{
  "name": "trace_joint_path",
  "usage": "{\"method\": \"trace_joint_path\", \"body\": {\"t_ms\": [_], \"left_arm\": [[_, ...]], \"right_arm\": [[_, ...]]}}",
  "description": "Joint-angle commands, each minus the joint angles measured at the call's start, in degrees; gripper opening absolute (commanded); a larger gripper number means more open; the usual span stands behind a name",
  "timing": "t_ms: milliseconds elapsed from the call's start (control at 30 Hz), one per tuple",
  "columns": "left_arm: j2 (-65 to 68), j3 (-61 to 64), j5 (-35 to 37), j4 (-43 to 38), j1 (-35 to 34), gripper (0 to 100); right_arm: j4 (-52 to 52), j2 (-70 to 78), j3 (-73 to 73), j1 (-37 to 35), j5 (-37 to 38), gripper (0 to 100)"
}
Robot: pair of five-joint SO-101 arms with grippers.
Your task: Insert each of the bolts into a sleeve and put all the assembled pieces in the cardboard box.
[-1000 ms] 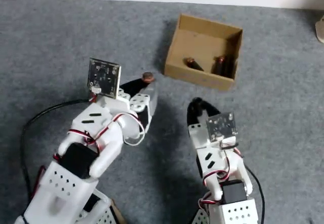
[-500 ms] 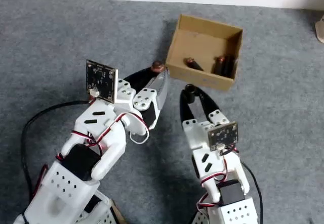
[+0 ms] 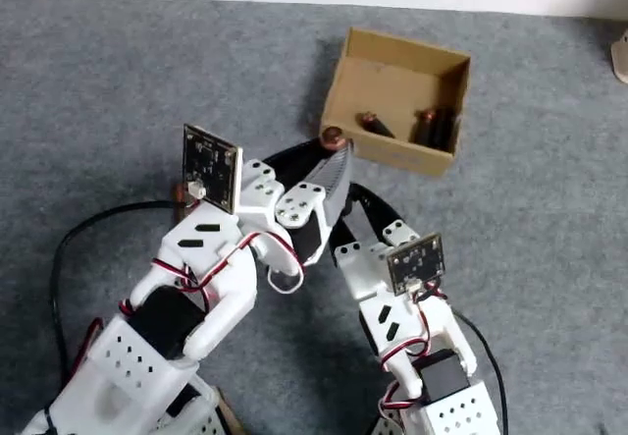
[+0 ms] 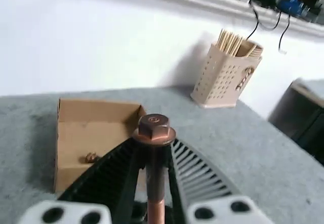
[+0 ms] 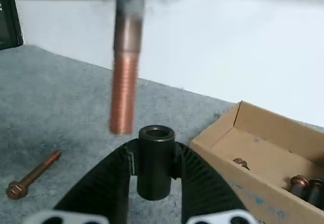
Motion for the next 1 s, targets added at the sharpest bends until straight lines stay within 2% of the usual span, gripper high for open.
{"method": "trace_joint_path", "body": {"t_ms": [0, 400, 700, 967], "left_arm": [[-1.2, -0.9, 0.5, -3.1, 0.6, 1], [-1.2, 2.2, 0.4, -4.1, -1.4, 1], [-1.2, 5.9, -1.3, -7.3, -5.7, 1], [-1.2, 7.2, -2.9, -7.3, -5.9, 1]], "right_arm": [[0.1, -0.9, 8.0, -0.6, -0.8, 0.5], [0.0, -1.0, 8.0, -5.3, -0.8, 0.5], [-0.1, -1.0, 8.0, -5.2, -0.8, 0.5], [-0.1, -1.0, 8.0, -5.3, -0.8, 0.5]]}}
